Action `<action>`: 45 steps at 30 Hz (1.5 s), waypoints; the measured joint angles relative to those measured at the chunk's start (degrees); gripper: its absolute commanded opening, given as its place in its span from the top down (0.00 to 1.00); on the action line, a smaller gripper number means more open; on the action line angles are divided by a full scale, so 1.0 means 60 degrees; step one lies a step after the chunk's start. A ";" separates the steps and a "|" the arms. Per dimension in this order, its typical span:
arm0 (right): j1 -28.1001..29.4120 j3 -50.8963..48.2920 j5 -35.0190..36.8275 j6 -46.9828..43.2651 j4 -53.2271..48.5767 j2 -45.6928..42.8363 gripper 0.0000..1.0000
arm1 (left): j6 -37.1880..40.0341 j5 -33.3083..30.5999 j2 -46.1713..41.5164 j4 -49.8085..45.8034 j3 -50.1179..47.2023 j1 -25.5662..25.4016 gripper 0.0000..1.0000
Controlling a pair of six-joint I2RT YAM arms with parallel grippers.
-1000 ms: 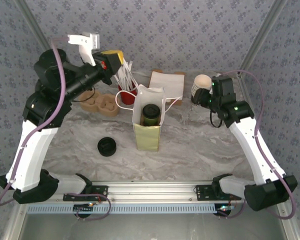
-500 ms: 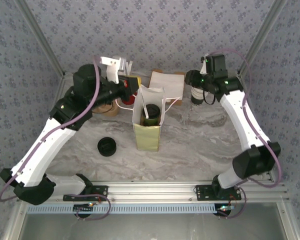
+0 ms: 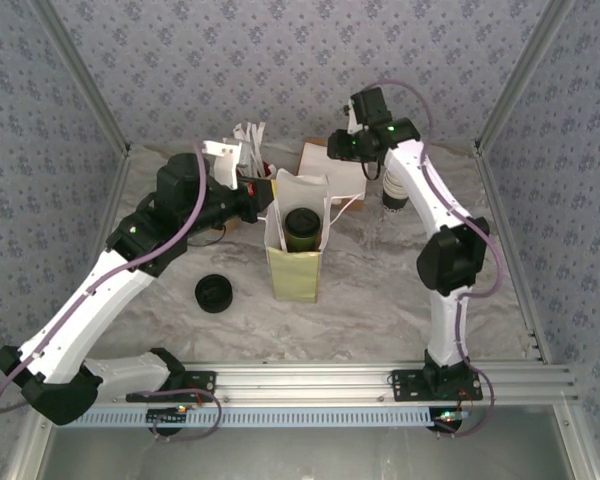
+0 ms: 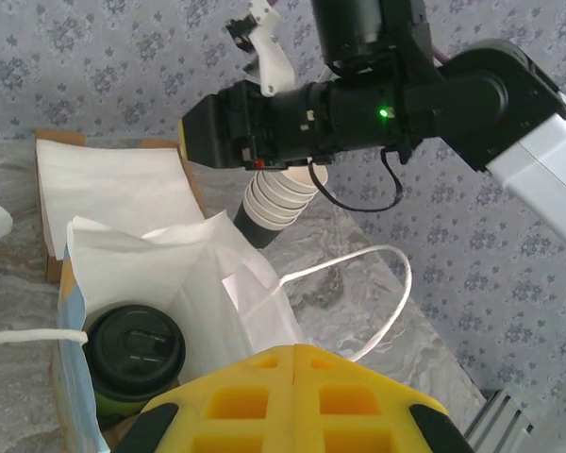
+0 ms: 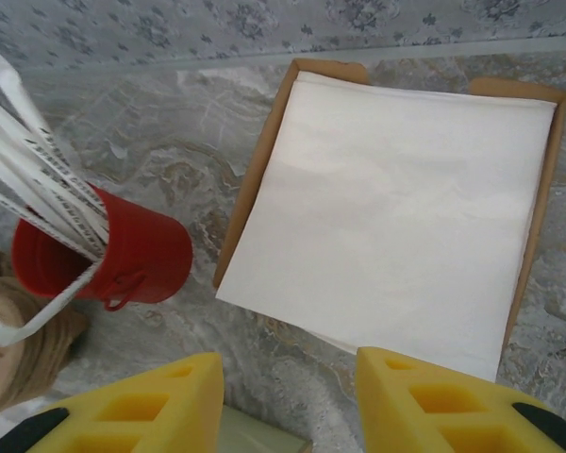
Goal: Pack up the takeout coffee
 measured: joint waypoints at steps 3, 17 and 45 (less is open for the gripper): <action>0.0131 0.0484 0.0142 -0.0087 -0.0222 0.0539 0.56 | -0.0007 -0.0066 0.0000 0.0015 -0.0266 0.0000 1.00; 0.0346 0.2076 0.0739 -0.0463 -0.0678 0.2452 0.49 | 0.0018 0.0015 0.0011 -0.0113 -0.0608 0.0000 0.27; 0.0645 0.3228 0.2524 -0.0608 -0.0714 0.4827 0.37 | 0.0324 -0.0495 -0.0561 -0.0535 -0.0579 0.0000 0.22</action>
